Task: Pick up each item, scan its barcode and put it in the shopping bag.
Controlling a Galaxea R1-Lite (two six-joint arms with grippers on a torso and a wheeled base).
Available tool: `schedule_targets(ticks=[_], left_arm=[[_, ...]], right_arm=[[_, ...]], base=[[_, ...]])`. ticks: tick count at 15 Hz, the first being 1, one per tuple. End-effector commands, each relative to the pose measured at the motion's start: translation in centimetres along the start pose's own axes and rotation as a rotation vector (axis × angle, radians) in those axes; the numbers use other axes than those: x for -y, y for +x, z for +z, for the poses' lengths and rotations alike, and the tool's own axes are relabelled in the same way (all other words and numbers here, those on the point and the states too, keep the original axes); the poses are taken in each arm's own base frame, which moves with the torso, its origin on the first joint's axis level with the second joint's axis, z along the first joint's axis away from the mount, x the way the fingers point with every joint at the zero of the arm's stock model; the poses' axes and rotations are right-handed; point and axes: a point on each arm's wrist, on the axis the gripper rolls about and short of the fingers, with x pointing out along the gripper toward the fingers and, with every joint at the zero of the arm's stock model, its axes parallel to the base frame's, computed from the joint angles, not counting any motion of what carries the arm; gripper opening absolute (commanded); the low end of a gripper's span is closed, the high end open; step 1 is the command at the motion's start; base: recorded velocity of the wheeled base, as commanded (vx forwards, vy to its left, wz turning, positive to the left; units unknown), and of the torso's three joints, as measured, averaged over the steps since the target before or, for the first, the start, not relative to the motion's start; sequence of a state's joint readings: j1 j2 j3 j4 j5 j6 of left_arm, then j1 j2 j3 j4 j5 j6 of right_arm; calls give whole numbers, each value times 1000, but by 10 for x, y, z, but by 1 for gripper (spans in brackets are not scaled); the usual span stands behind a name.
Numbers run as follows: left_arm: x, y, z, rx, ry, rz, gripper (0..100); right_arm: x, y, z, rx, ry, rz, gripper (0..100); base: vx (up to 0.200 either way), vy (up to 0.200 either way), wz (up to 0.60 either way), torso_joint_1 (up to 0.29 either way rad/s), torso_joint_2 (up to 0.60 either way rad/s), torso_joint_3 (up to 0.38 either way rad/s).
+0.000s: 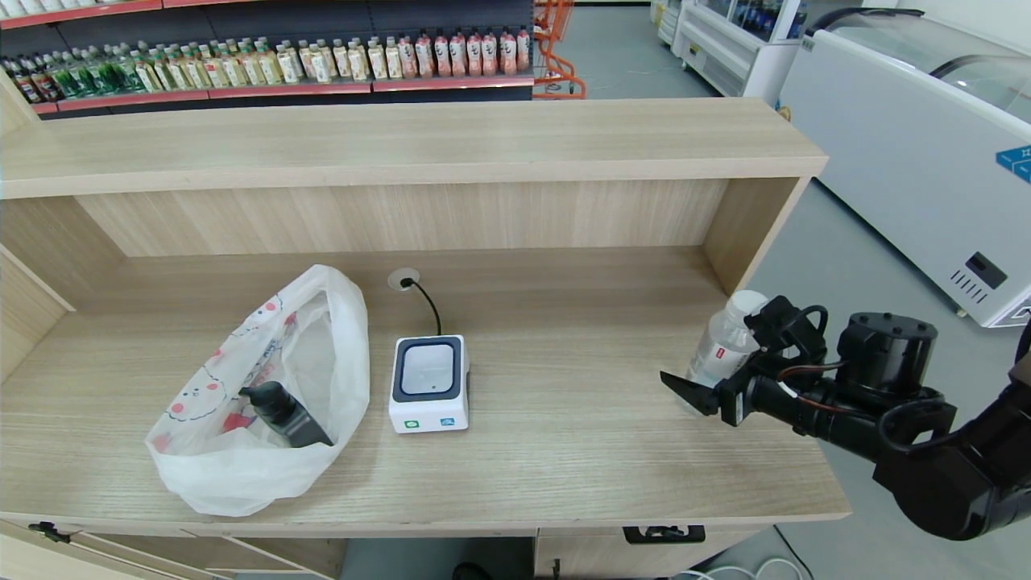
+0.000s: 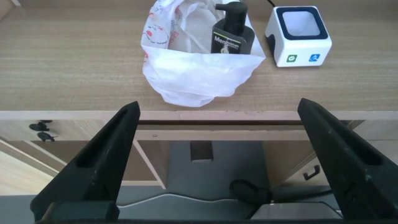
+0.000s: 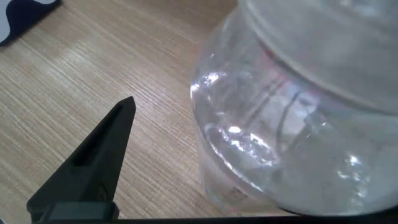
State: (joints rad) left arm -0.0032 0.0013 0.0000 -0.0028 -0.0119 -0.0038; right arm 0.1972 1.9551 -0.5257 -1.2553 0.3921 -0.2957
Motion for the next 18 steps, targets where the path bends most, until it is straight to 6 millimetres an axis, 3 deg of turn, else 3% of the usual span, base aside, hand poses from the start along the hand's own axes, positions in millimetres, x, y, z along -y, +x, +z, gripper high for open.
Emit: schedule_targets(ticks=[1,3,4,13,18], left_arm=[[0,0,0,0,-1,0,100],[0,0,0,0,-1,0,100],[0,0,0,0,-1,0,100],[0,0,0,0,-1,0,100],[0,0,0,0,-1,0,100]], right_arm=[[2,7,-2,2,0,9,100],[-1,10,-1,9,-3,24,100],[0,11,0,16,-7,28,0],[2,7,2,38,-100,38,0],[4,-3,13,69,-26,75,0]], base=[[0,0,0,0,0,0],[0,0,0,0,0,0],[0,0,0,0,0,0],[0,0,0,0,0,0],[0,0,0,0,0,0]])
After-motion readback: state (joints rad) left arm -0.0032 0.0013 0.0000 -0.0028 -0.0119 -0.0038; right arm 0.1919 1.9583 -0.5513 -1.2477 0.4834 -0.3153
